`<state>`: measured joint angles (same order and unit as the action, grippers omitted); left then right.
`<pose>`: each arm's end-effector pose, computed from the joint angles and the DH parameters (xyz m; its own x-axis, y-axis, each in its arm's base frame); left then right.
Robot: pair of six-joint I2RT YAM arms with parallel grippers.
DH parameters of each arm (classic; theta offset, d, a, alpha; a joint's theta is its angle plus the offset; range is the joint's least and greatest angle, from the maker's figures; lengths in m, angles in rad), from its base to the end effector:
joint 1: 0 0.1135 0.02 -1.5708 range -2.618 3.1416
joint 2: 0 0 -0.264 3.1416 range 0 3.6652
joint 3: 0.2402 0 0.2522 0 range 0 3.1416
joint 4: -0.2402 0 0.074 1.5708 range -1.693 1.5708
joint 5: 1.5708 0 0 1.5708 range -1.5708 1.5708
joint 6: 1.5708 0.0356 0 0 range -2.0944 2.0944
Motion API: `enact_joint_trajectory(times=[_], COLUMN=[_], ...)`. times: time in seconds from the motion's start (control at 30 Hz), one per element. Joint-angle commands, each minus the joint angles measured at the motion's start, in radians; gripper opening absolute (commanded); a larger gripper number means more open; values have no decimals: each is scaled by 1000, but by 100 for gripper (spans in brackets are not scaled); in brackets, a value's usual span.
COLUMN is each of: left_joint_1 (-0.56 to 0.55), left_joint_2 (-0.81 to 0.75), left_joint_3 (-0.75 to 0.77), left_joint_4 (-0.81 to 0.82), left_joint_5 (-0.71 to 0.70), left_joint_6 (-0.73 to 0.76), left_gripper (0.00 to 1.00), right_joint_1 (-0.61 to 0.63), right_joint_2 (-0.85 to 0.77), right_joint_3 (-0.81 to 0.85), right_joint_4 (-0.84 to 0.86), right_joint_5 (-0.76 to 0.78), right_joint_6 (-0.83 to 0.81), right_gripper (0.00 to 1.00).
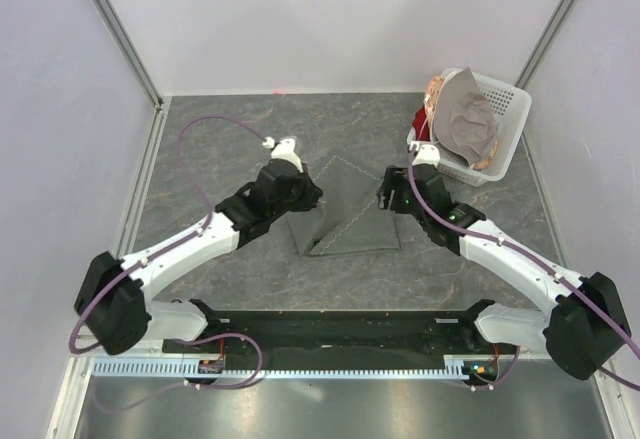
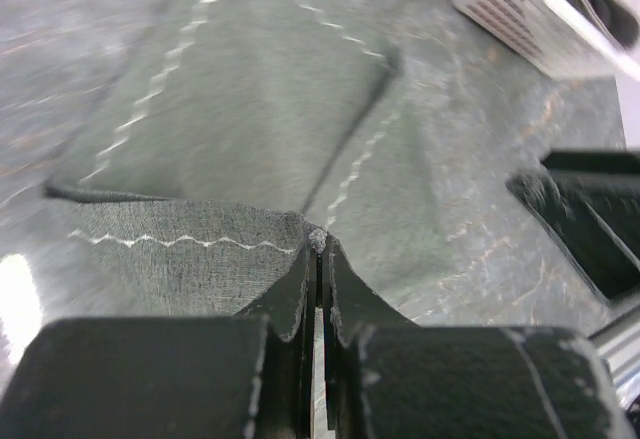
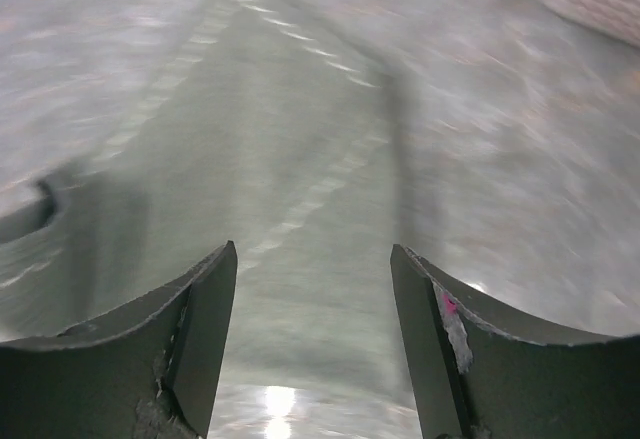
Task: Fold the napkin, place the utensils inside, and roll it up
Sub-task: Fold the napkin
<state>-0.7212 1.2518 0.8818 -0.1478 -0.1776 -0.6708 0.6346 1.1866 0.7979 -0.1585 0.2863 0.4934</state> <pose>0.2160 -0.1815 0.2776 -0.6235 -0.2665 -0.7350 0.1877 0.8616 -0.4716 0.2176 0.1477 0.2647 -0.5464 0.1619 -0.8217 -0.1314 0.9524 0.2751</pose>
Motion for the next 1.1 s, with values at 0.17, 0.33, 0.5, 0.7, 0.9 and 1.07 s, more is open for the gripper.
enact_joint_trajectory(times=[0.17,0.33,0.5,0.7,0.9,1.07], left_joint_1=[-138,-182,-216,-248,-284,-302], left_joint_2=[276,379,443,517,560,586], left_joint_3=[198,261,295,325,335,336], left_joint_4=[180,183,197,195,191,189], left_joint_5=[59,75,98,104,105,101], left_joint_6=[197,267,324,358,373,372], left_gripper=[2,2,2,2,2,2], right_joint_1=[-136,-159,-171,-174,-176,-176], right_joint_2=[-64,-96,-114,-124,-128,-128], right_joint_3=[-123,-146,-161,-161,-161,-161], right_joint_4=[-26,-21,-24,-24,-24,-24], right_joint_5=[-98,-110,-108,-116,-113,-116], right_joint_6=[79,91,94,97,100,102], right_gripper=[71,71,72,71,71,72])
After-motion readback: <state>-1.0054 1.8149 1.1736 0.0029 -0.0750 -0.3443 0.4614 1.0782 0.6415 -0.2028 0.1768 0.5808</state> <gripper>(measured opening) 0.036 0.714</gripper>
